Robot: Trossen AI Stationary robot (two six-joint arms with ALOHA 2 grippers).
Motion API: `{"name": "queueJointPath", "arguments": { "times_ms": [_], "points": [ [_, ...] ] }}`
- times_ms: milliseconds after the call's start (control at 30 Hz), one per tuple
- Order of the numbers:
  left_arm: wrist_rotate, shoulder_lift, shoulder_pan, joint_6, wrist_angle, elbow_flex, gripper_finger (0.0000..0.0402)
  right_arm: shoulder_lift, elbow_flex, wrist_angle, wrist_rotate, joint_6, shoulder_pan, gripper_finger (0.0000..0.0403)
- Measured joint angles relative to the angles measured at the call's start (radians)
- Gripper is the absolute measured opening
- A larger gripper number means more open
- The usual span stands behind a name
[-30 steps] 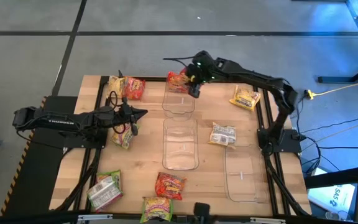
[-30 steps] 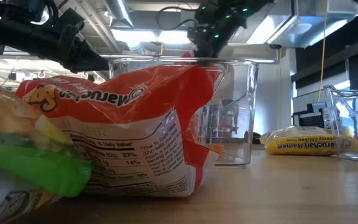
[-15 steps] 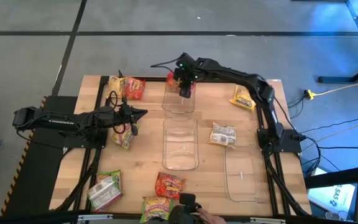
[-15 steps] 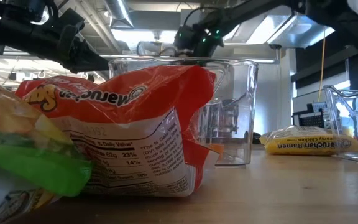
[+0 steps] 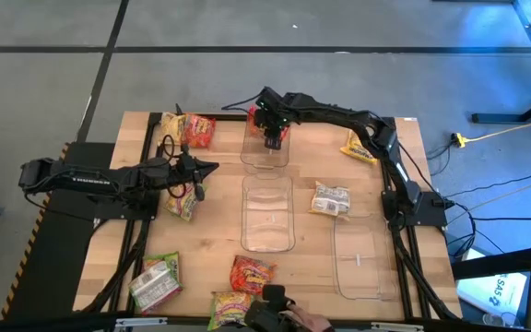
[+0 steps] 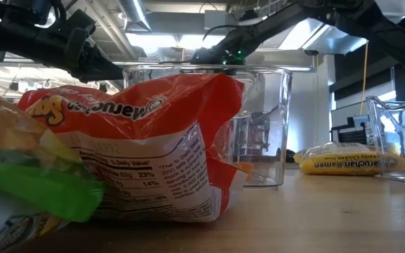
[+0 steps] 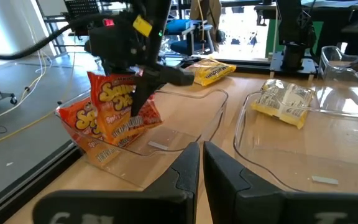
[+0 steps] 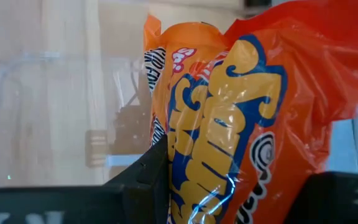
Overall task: Sort Maruchan noodles
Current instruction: Put the orange noodle pack into the top transparent bin
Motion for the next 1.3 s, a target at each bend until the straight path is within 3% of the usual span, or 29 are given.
{"name": "queueJointPath", "arguments": {
  "times_ms": [333, 633, 800, 1300],
  "points": [
    [-0.001, 0.0, 0.0, 0.0, 0.001, 0.0, 0.0016, 0.034, -0.002, 0.022, 0.018, -0.007, 0.0, 0.0134],
    [-0.003, 0.0, 0.001, 0.003, 0.002, 0.0, 0.0016, 0.034, -0.002, 0.031, 0.019, -0.006, 0.0, 0.0229],
    [-0.003, 0.0, 0.001, 0.003, 0.002, 0.0, 0.0016, 0.034, -0.002, 0.05, 0.019, -0.001, 0.0, 0.0261],
    [-0.004, 0.0, 0.001, 0.008, 0.002, -0.001, 0.0016, -0.032, -0.001, -0.006, 0.053, 0.031, 0.0, 0.0253]
  ]
}}
